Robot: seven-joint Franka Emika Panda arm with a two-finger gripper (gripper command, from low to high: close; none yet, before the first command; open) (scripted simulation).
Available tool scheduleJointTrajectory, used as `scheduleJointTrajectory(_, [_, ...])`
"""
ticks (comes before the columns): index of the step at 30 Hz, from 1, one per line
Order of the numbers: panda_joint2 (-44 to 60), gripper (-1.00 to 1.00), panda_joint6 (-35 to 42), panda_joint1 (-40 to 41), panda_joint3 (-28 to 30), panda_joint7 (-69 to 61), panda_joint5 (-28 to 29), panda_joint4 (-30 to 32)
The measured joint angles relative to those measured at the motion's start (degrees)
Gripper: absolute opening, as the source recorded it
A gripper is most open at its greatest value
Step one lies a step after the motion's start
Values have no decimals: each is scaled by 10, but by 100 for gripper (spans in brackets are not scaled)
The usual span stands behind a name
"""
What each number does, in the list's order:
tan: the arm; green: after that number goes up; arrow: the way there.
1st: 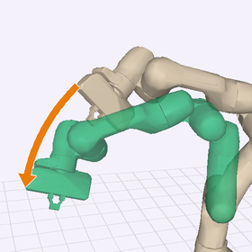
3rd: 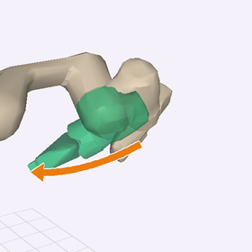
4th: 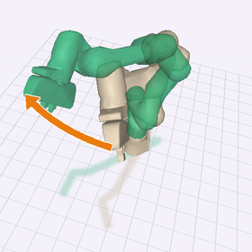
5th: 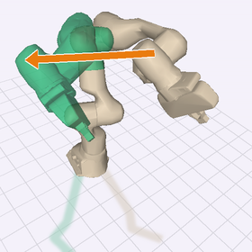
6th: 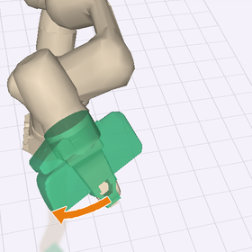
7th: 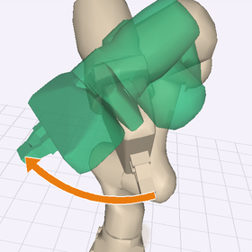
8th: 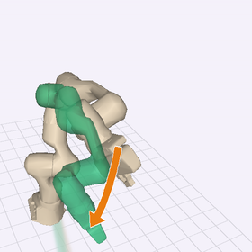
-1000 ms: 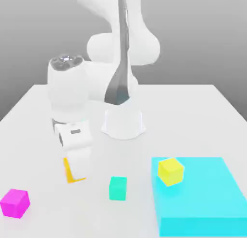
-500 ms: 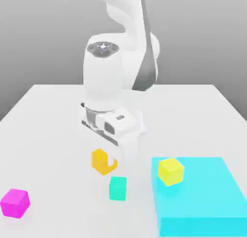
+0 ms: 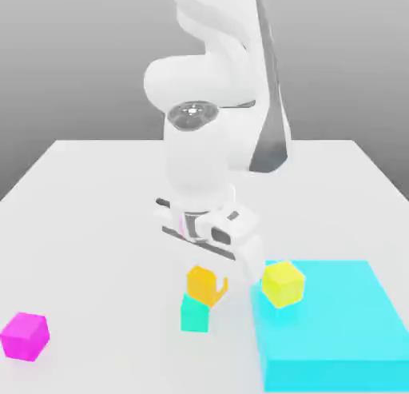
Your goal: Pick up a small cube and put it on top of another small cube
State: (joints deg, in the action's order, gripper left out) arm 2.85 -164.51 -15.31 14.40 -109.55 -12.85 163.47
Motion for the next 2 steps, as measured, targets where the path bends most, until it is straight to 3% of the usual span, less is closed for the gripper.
scheduleJointTrajectory(2, [15, -100, -23, -2, 7, 12, 17, 1])
